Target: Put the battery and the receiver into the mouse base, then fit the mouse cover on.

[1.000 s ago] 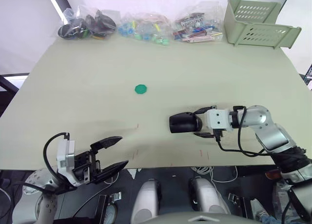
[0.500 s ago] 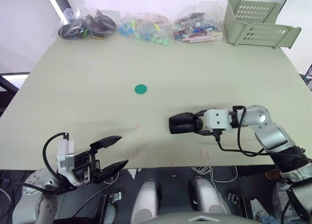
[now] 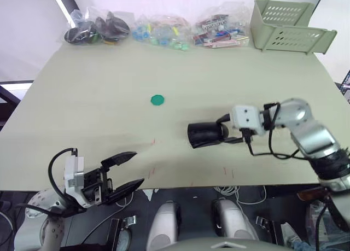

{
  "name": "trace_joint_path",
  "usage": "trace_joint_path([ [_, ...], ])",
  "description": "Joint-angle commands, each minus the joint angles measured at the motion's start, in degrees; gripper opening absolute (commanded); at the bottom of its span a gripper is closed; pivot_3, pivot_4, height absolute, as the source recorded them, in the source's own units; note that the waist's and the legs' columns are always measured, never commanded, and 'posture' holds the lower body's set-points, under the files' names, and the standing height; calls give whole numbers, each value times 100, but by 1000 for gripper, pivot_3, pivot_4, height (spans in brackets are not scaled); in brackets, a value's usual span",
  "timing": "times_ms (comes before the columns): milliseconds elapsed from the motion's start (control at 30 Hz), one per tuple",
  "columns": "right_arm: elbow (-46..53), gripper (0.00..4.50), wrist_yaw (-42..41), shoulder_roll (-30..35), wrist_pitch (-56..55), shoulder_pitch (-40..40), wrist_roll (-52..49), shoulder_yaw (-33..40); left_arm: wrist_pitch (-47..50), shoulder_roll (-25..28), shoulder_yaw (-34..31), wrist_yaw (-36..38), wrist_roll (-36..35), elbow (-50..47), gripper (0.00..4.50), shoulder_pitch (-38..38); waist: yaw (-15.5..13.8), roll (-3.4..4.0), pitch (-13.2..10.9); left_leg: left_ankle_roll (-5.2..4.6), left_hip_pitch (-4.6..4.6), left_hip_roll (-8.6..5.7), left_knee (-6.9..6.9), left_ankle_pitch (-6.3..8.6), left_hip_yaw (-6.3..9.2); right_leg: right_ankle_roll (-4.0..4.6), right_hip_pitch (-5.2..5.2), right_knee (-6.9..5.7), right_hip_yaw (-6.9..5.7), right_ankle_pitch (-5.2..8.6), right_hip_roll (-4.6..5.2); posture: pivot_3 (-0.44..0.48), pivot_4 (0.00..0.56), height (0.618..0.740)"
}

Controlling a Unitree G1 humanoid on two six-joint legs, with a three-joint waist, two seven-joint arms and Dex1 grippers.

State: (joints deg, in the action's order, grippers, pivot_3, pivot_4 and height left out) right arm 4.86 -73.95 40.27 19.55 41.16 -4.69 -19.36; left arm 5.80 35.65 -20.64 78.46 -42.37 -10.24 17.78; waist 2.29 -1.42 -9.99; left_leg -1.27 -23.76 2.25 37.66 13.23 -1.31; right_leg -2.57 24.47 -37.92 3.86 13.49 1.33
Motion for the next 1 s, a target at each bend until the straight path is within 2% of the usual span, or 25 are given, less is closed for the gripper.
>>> trace_joint_path([
  [33,-47,2690,-319,35,487,353,-44,-163,-2,39,1,-34,-26,-215,4500,-49,-12,-1,0,0,-1,1,0,0,1,0,0,1,-1,0,1,0,150,740],
  [200,-638,2690,-831,-144,342,961,129,-646,58,61,28,-117,-45,-320,4500,-73,9,2,-1,0,-6,0,0,0,-3,-1,2,2,0,-1,8,0,150,740],
  [400,-1261,2690,-953,-417,101,1262,445,-1015,128,50,-40,-226,-84,-558,4500,88,11,2,-1,0,-6,0,0,0,-2,-4,2,1,-1,-4,8,0,150,740],
  [700,-1869,2690,-1043,-676,-239,1474,758,-1119,195,48,-159,-379,-213,-676,4500,121,6,2,-1,0,-5,-2,0,0,-2,-3,2,0,-2,-3,10,0,150,740],
  [1000,-2055,2690,-1132,-737,-221,1525,926,-1076,206,-1,-274,-436,-336,-659,4500,89,6,3,-2,0,-6,-2,0,0,-2,-2,2,1,-3,-4,8,0,150,740],
])
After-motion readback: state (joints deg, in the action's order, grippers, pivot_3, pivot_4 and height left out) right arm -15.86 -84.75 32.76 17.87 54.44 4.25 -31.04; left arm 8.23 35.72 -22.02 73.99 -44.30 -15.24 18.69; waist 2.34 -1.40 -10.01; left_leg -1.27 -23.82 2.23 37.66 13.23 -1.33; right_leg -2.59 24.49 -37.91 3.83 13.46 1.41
